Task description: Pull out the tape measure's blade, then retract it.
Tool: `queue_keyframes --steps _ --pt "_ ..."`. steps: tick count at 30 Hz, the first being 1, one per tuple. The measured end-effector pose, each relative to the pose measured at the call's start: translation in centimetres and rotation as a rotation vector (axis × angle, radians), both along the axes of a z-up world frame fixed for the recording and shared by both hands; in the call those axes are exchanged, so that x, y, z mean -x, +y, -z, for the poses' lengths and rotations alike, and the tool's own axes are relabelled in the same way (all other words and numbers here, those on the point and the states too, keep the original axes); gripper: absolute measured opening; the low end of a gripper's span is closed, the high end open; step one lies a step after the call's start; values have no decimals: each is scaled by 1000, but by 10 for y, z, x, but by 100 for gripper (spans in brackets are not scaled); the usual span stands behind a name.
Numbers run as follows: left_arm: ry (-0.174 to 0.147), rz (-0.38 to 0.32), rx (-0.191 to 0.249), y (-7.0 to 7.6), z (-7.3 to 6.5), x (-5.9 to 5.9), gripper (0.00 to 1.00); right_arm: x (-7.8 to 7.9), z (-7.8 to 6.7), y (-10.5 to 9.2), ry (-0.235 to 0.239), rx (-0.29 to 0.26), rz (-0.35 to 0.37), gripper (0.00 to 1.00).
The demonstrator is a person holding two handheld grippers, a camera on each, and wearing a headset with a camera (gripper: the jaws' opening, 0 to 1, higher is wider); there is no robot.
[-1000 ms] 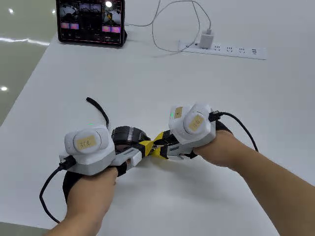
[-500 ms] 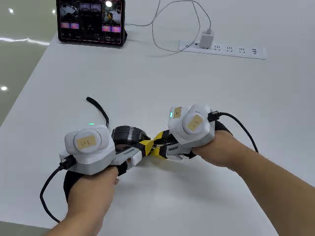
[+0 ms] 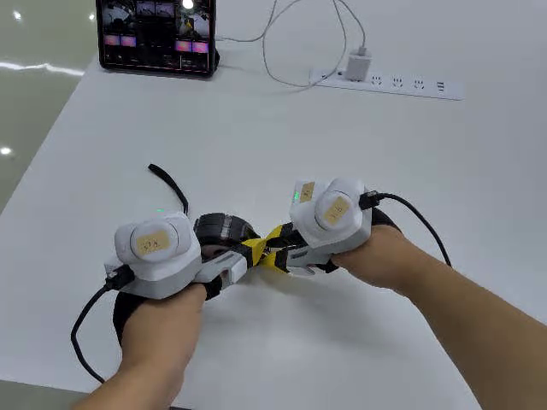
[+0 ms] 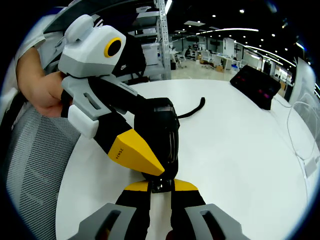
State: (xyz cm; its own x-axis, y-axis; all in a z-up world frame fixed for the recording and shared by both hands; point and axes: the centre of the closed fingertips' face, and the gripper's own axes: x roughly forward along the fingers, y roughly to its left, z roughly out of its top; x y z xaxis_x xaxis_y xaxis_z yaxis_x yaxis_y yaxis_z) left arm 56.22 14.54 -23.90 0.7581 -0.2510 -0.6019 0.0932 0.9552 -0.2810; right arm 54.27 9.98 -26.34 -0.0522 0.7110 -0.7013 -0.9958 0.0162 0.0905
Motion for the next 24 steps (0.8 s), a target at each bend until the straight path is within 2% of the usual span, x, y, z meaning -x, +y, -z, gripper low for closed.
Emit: queue_keyframes --steps 24 --pt "5 11 12 -1 1 0 62 0 0 0 -1 4 3 12"
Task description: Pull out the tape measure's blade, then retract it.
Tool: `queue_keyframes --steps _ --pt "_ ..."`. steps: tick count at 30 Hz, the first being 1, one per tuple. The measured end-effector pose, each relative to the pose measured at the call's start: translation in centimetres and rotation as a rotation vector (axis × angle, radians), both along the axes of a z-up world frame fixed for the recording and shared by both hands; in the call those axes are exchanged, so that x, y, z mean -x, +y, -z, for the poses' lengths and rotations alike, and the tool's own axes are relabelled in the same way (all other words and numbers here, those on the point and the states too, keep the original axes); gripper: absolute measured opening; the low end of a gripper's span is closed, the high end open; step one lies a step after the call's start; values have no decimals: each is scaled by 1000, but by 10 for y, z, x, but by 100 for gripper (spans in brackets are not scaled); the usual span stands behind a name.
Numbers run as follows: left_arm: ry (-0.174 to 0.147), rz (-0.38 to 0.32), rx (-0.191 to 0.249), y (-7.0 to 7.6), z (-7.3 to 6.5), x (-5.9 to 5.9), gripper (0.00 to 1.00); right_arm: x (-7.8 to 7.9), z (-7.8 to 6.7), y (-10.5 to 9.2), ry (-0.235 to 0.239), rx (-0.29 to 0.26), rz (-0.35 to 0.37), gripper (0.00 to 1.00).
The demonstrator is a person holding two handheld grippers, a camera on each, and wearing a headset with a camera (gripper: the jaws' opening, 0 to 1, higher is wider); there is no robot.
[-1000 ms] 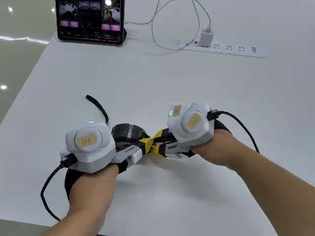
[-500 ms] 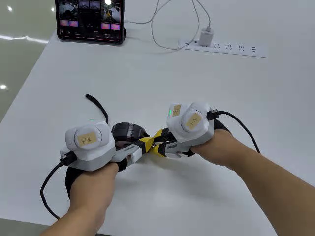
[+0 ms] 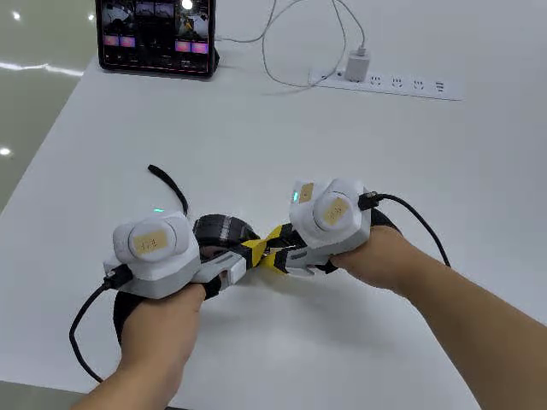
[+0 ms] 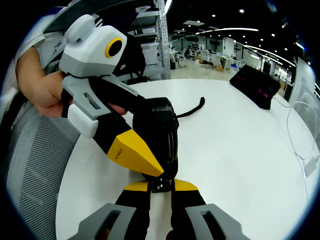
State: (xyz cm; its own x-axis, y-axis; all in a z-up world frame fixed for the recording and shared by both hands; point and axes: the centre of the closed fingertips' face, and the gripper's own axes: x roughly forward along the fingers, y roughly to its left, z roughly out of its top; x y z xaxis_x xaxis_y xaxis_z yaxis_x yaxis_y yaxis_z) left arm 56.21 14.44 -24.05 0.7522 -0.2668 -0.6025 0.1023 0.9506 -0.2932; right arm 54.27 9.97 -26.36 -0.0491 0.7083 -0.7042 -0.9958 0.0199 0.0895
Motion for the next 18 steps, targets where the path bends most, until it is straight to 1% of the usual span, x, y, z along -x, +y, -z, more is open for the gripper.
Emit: queue_keyframes --steps 11,14,18 --pt "1 1 0 0 0 0 62 -1 0 -1 0 0 4 12" --pt "0 2 -2 0 0 0 62 -2 0 -2 -1 4 12 14" --pt "-2 -7 2 -1 -1 -1 64 -5 -1 -4 -1 3 32 19"
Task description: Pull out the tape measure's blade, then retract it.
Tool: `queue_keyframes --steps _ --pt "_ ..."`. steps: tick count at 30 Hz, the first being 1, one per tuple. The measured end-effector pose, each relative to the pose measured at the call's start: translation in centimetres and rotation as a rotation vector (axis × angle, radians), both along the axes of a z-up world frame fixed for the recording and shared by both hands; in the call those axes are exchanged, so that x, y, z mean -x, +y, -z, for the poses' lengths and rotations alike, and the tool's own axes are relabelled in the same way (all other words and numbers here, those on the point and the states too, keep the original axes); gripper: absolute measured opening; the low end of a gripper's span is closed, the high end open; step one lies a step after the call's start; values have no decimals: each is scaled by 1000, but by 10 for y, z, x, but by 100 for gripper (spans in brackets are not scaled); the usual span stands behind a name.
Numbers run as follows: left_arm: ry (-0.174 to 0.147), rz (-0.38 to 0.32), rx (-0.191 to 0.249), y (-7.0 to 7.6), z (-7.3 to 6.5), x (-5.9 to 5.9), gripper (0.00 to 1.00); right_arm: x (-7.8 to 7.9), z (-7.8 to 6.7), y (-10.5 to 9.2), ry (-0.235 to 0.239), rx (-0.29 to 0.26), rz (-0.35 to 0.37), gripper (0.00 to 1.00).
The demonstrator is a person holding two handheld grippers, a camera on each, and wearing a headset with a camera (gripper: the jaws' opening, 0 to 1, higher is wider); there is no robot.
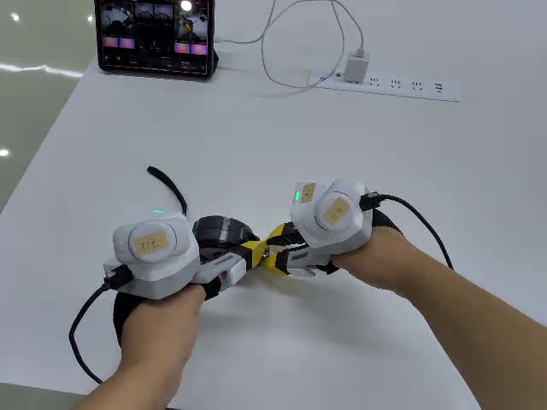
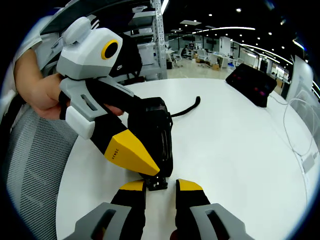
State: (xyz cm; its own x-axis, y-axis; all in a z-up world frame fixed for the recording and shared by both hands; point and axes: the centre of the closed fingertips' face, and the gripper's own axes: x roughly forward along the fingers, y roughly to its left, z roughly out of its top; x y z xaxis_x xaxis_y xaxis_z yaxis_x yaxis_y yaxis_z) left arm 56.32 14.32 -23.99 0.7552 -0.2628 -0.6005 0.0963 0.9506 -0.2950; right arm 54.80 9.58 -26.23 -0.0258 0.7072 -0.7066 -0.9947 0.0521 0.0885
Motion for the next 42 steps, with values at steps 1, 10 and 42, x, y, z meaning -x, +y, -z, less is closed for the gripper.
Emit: queue_keyframes --steps 1,10,42 --pt "0 -1 1 0 0 0 65 0 0 0 -1 0 -1 19" --pt "-16 7 0 -1 -4 -1 65 -2 -3 -1 -9 -6 17 23" --pt "-82 81 -19 1 -20 3 68 0 -16 -24 -27 -24 114 36"
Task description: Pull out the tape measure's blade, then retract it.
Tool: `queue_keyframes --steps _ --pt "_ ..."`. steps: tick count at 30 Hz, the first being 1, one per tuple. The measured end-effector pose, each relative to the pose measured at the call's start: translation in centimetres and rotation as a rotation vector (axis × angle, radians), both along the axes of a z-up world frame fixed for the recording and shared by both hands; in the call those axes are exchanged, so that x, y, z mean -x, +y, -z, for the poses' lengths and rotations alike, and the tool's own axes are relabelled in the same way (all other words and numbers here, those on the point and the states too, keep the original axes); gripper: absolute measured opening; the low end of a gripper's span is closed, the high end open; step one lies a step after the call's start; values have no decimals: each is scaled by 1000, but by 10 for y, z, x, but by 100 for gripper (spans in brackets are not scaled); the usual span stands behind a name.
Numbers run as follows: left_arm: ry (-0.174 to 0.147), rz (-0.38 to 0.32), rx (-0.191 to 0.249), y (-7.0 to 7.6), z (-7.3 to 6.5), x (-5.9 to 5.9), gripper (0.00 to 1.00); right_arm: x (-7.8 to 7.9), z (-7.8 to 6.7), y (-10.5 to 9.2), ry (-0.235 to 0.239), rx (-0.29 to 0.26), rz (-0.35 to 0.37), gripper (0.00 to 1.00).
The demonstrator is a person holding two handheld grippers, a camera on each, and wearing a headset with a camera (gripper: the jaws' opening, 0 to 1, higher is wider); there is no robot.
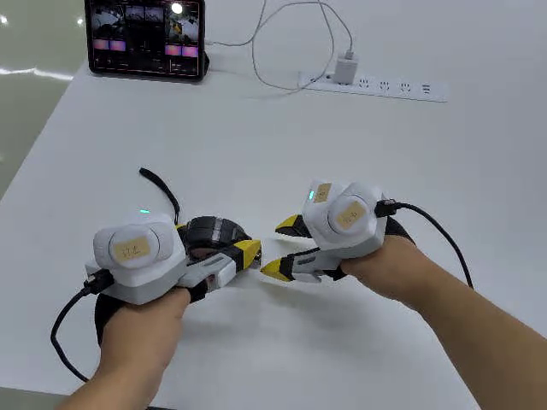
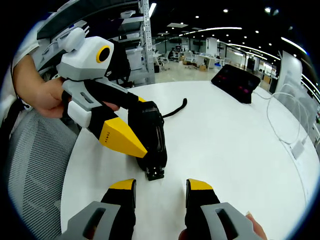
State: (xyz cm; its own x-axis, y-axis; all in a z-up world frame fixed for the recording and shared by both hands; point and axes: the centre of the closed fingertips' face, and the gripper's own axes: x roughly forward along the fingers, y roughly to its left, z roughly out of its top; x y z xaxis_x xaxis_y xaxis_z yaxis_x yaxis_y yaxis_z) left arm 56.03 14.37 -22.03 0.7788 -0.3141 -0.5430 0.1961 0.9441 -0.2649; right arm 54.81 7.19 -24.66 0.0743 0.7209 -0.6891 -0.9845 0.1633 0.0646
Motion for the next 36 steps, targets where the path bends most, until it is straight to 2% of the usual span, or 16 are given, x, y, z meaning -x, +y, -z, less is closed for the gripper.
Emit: queue_keyframes --steps 3,7,18,28,36 --pt "-13 14 1 1 -3 2 69 1 -2 -4 0 -5 13 37" --pt "-29 48 -30 1 -7 4 70 2 -6 -11 -4 -13 32 37" --pt "-52 106 -74 4 -13 9 73 3 -17 -28 -23 -24 72 39" --pt "-68 152 -83 4 -21 15 75 4 -19 -42 -32 -26 116 44" --pt "-64 185 -83 7 -22 20 76 7 -24 -52 -24 -44 164 48"
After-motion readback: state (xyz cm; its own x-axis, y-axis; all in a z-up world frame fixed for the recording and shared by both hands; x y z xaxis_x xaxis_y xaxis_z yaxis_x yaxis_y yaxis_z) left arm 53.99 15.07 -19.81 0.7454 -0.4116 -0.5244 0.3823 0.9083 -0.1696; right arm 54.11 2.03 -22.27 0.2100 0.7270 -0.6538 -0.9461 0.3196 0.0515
